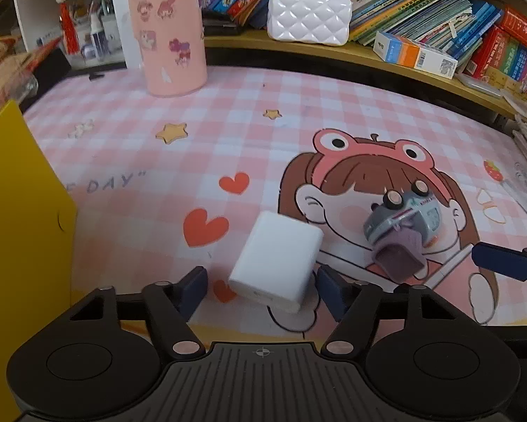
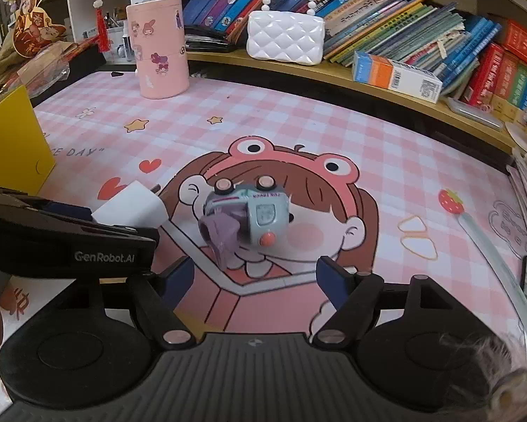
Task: Organize objects
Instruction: 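Grasp the grey-purple toy robot with the right gripper while the left gripper grasps the white charger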
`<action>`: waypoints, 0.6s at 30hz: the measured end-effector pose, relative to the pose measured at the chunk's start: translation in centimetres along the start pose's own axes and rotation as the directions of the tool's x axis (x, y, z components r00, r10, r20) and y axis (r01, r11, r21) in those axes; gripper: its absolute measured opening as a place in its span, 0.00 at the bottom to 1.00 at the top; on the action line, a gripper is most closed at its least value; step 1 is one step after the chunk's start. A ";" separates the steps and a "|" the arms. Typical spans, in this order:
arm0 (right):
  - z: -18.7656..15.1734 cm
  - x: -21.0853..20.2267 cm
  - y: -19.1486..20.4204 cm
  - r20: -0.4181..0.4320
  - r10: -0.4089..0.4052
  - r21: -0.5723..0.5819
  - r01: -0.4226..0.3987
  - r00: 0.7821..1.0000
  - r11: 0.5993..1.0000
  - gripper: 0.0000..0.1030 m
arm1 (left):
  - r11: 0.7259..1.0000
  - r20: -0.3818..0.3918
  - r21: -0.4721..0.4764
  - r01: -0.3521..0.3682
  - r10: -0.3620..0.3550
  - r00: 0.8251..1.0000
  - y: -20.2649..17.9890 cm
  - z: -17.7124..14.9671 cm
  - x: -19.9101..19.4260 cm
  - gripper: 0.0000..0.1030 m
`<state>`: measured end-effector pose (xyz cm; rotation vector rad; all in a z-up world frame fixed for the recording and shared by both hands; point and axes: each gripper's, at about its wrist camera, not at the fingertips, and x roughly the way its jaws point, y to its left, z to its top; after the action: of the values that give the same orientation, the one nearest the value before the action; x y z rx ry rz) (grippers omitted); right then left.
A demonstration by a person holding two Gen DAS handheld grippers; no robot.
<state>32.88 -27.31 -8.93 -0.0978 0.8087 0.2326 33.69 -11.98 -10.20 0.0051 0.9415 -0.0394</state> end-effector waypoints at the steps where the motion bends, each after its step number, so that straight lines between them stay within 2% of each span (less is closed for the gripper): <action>1: 0.1 0.3 0.0 0.000 0.002 -0.004 -0.002 1.000 1.000 0.74 | 1.000 0.002 0.001 -0.003 0.003 1.000 0.0 0.1 0.1 0.62; 2: 0.2 0.5 0.1 0.002 0.004 -0.005 -0.004 1.000 1.000 0.74 | 1.000 0.004 0.003 -0.001 0.001 1.000 0.0 0.2 0.1 0.57; 3: 0.3 0.7 0.0 0.005 0.008 -0.007 -0.008 1.000 1.000 0.74 | 1.000 0.008 0.007 0.003 -0.003 1.000 -0.1 0.4 0.1 0.45; 4: 0.4 0.9 0.1 0.008 0.011 -0.008 -0.011 1.000 1.000 0.74 | 1.000 0.012 0.011 0.005 -0.005 1.000 -0.1 0.5 0.1 0.44; 7: 0.6 1.3 0.1 0.017 0.020 -0.015 -0.020 1.000 1.000 0.74 | 1.000 0.007 -0.019 0.025 -0.025 1.000 0.7 0.8 0.0 0.43; 12: 1.1 2.1 0.3 0.026 0.035 -0.022 -0.035 0.999 0.999 0.73 | 0.997 0.045 -0.064 0.043 -0.040 0.998 1.6 1.0 -1.9 0.40; 15: 1.3 2.6 0.4 0.030 0.040 -0.028 -0.039 0.999 0.999 0.69 | 0.995 0.058 -0.081 0.051 -0.046 0.997 1.9 0.9 -3.1 0.40; 17: 1.4 3.1 0.5 0.024 0.032 -0.025 -0.031 0.999 0.999 0.60 | 0.994 0.066 -0.092 0.055 -0.049 0.997 2.2 0.8 -3.7 0.40; 18: 1.4 3.2 0.5 0.021 0.030 -0.023 -0.029 0.999 0.999 0.60 | 0.994 0.068 -0.096 0.056 -0.050 0.996 2.3 0.7 -3.9 0.40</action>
<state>35.89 -26.07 -10.35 -0.1048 0.7866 0.2704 31.99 -9.61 -6.66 -0.1111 0.8769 -0.0421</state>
